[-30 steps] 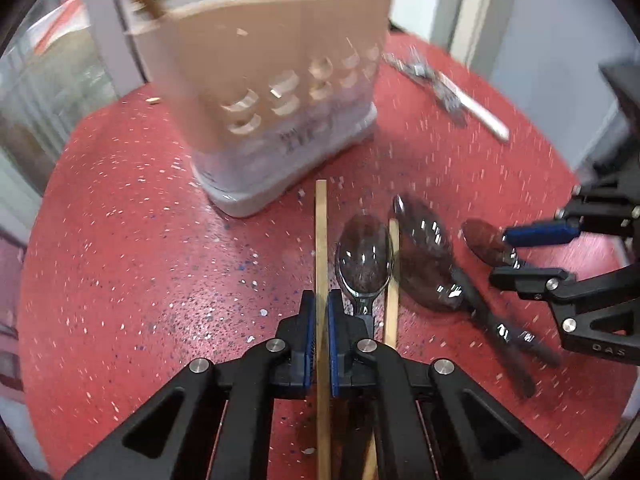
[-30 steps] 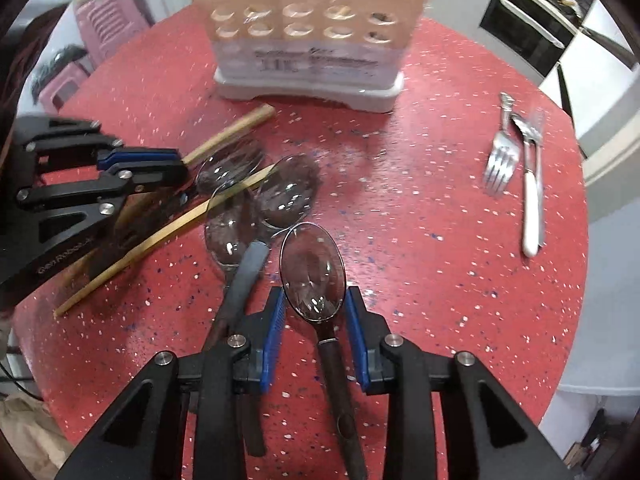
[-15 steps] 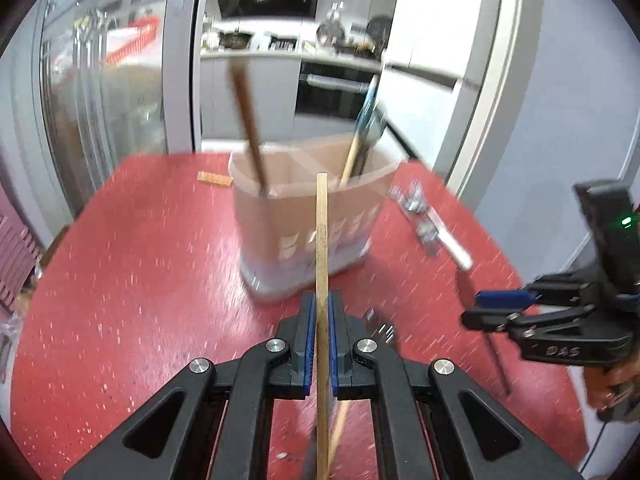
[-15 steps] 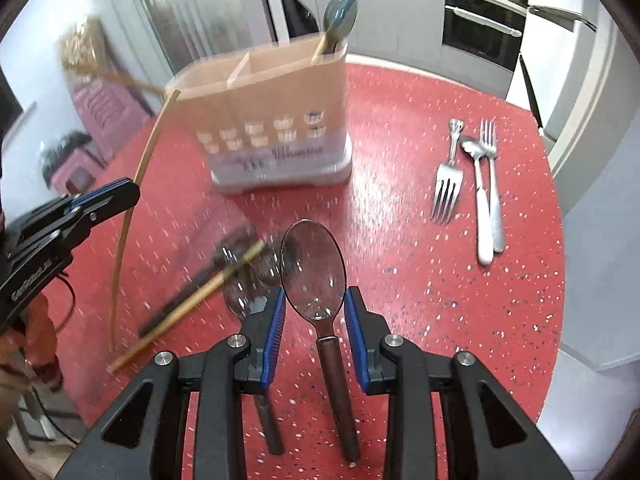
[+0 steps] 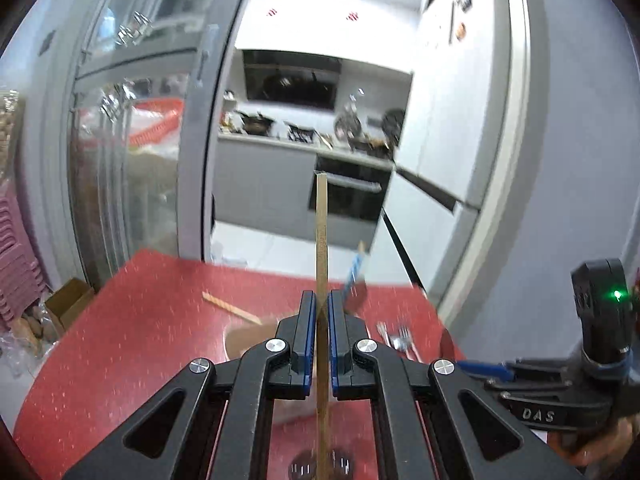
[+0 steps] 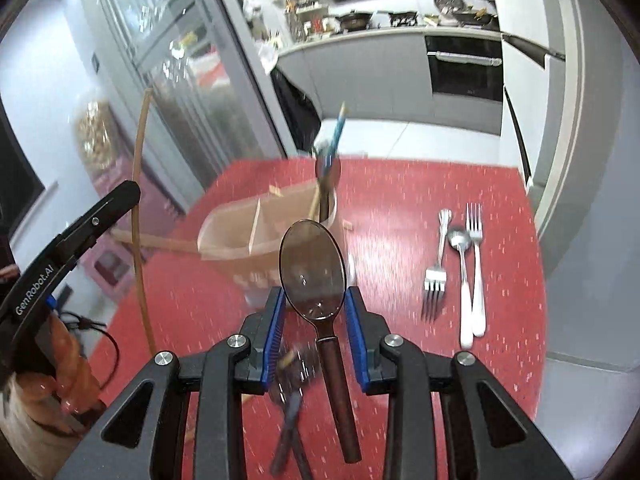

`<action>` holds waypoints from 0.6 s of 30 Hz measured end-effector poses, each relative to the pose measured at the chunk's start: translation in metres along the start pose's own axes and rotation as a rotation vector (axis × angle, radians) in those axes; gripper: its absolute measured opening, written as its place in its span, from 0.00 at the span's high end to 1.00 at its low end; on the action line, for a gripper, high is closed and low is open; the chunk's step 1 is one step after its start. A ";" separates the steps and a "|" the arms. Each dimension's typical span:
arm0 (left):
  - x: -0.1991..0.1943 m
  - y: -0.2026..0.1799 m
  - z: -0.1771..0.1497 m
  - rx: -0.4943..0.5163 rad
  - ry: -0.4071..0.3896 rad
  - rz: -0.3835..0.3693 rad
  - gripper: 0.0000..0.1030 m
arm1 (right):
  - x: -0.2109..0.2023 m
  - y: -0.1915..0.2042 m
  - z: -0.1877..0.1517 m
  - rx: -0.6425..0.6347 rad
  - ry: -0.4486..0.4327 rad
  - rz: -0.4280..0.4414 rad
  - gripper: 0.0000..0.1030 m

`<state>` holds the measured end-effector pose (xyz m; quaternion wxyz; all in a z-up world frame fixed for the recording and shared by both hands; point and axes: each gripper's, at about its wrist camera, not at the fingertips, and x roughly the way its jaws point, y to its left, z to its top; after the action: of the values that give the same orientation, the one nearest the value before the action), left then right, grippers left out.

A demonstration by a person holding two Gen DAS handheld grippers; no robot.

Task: Organize utensils
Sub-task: 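Lift and carry the spoon and chopstick over the beige holder with both tools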

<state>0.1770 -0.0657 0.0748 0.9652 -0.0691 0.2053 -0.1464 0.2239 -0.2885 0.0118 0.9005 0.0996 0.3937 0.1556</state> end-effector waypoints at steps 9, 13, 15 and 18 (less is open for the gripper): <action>0.031 0.006 0.038 -0.073 -0.125 0.116 0.72 | 0.011 0.000 0.066 0.070 -0.125 0.097 0.68; 0.051 0.008 0.039 -0.081 -0.143 0.168 0.72 | 0.025 0.002 0.089 0.081 -0.169 0.131 0.68; 0.058 0.010 0.039 -0.079 -0.158 0.192 0.72 | 0.034 0.004 0.096 0.087 -0.188 0.151 0.68; 0.069 0.016 0.038 -0.080 -0.173 0.229 0.72 | 0.051 0.009 0.103 0.094 -0.204 0.176 0.68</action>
<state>0.2573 -0.0689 0.0806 0.9862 -0.0961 0.1334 -0.0207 0.3309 -0.2674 0.0497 0.9131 0.1911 0.2966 0.2042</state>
